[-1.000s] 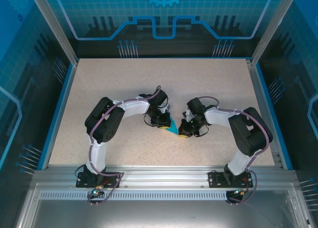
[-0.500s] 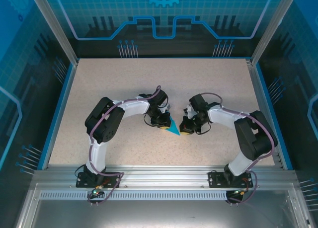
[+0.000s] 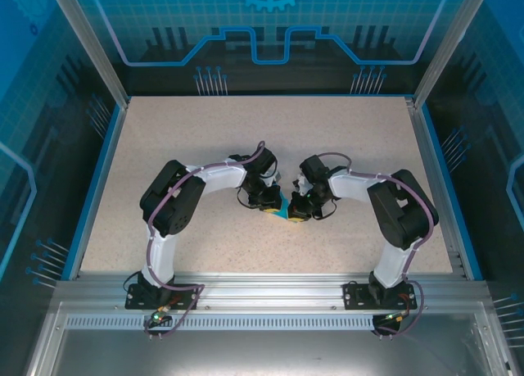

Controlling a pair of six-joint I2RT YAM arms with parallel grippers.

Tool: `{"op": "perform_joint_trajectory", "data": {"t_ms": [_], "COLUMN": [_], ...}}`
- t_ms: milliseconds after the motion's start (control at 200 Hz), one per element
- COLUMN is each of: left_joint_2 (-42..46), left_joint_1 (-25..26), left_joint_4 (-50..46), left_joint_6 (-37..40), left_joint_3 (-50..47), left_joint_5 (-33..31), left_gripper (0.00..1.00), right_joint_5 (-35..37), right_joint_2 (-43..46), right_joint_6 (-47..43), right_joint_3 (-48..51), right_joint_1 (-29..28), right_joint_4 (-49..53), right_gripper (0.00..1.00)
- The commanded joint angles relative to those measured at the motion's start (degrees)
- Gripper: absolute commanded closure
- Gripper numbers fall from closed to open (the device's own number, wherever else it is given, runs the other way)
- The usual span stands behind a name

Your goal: Fold a paper plane with a square sheet of paper (fold left side to right side)

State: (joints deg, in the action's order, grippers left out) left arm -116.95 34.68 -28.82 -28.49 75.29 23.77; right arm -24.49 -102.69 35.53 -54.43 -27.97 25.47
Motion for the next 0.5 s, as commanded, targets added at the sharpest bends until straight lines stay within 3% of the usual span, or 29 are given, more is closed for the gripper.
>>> {"op": "perform_joint_trajectory", "data": {"t_ms": [0, 220, 495], "left_joint_2": [0.3, 3.5, 7.6], "left_joint_1": [-0.3, -0.2, 2.3], "left_joint_4": [-3.5, -3.8, 0.7], "left_joint_6": [0.9, 1.4, 0.5], "left_joint_3": [0.1, 0.3, -1.2], "left_joint_5": [-5.6, -4.7, 2.9], "left_gripper": [0.87, 0.86, 0.85], "right_joint_5": [3.8, 3.6, 2.2], "right_joint_2": [-1.0, -1.2, -2.4], "right_joint_6": [-1.6, -2.4, -1.6], "right_joint_3": [1.6, 3.7, 4.3], "right_joint_1": [1.2, 1.4, 1.3], "right_joint_4": [5.7, 5.8, 4.1], "right_gripper": [1.0, 1.0, 1.0]}}
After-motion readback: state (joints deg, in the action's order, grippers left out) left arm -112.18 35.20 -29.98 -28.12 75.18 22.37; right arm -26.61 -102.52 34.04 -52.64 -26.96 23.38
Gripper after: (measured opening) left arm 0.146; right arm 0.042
